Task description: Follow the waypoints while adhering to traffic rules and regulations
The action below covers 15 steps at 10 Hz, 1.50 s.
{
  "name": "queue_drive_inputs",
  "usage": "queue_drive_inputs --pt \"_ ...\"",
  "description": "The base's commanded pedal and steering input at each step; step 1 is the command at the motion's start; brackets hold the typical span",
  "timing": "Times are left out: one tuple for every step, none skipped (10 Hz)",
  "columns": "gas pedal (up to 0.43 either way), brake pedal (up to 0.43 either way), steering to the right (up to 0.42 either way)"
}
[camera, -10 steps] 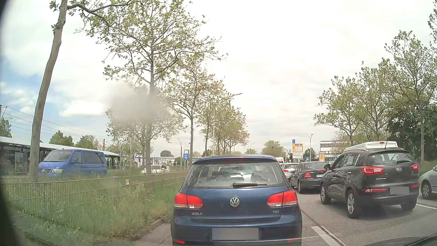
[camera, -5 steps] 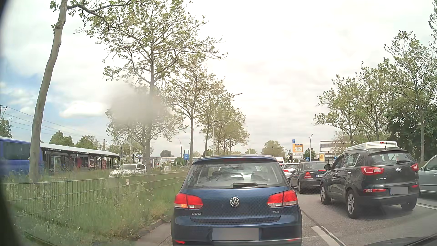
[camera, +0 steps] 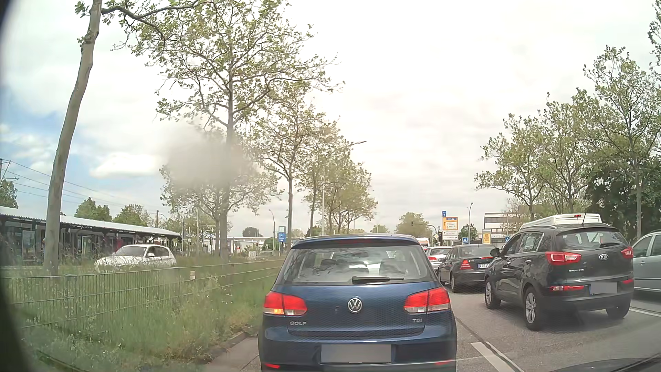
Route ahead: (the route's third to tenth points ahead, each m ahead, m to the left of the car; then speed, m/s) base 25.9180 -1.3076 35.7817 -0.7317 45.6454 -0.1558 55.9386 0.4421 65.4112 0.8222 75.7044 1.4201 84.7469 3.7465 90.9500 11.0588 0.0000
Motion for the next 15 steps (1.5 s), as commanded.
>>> queue_drive_inputs --pt "0.000 0.250 -0.005" --pt "0.000 0.250 -0.005" --pt "0.000 0.250 -0.005" --pt "0.000 0.250 -0.005" --pt "0.000 0.250 -0.005" --pt "0.000 0.250 -0.005" --pt "0.000 0.250 -0.005" --pt "0.000 0.250 -0.005" --pt "0.000 0.250 -0.005" --pt "0.000 0.250 -0.005" --pt "0.000 0.250 -0.005" --pt "0.000 0.250 -0.005" --pt "0.000 0.250 -0.005" --pt "0.000 0.250 -0.005" --pt "0.000 0.250 -0.005"
